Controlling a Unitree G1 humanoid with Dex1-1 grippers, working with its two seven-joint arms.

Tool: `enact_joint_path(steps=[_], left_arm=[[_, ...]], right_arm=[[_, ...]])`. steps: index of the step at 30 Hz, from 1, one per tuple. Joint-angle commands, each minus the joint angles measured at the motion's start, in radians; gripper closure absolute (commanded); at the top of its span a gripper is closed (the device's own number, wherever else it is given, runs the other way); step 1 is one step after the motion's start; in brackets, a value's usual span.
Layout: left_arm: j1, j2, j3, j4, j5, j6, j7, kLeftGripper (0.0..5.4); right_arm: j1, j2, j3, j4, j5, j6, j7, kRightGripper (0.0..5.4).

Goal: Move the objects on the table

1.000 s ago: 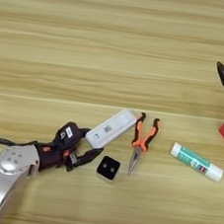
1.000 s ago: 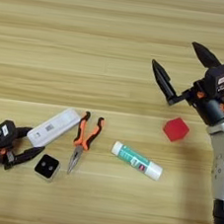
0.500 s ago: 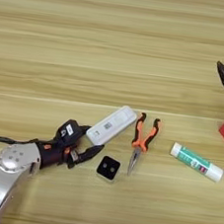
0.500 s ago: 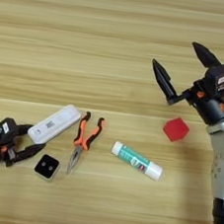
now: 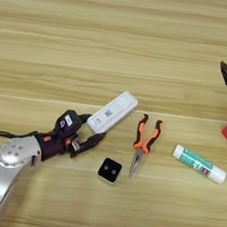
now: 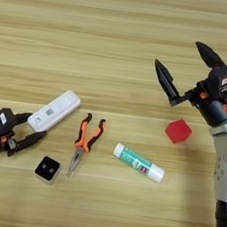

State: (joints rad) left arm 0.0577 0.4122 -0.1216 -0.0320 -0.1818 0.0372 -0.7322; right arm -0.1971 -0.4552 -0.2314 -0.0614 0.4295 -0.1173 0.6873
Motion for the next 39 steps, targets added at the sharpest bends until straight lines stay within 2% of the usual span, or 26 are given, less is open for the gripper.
enact_joint_path(steps=[1,5,8,13,22,28,32,39], left_arm=[[-0.040,0.026,-0.002,-0.020,0.003,-0.019,-0.034,2.52],[-0.077,0.036,-0.010,-0.027,0.008,-0.016,-0.060,2.52],[-0.102,0.035,-0.013,-0.054,-0.007,0.000,-0.074,2.52],[-0.128,0.045,-0.034,-0.078,0.004,-0.004,-0.100,2.52],[-0.181,0.060,-0.066,-0.110,-0.001,-0.048,-0.172,2.52],[-0.183,0.064,-0.073,-0.190,-0.061,-0.044,-0.230,2.52],[-0.173,0.074,-0.084,-0.238,-0.095,-0.036,-0.265,2.52],[-0.175,0.089,-0.101,-0.265,-0.114,-0.023,-0.292,2.52]], right_arm=[[-0.012,-0.005,0.006,0.000,-0.001,0.000,0.009,0.00],[-0.008,-0.009,0.008,-0.013,0.002,0.005,0.012,0.00],[-0.005,-0.012,0.008,-0.024,0.007,0.011,0.015,0.00],[-0.001,-0.020,0.010,-0.038,0.014,0.020,0.031,0.00],[0.017,-0.038,0.018,-0.084,0.020,0.044,0.069,0.00],[0.048,-0.066,0.039,-0.173,0.046,0.084,0.118,0.00],[0.096,-0.098,0.062,-0.256,0.075,0.118,0.174,0.00],[0.152,-0.160,0.104,-0.332,0.099,0.152,0.277,0.00]])
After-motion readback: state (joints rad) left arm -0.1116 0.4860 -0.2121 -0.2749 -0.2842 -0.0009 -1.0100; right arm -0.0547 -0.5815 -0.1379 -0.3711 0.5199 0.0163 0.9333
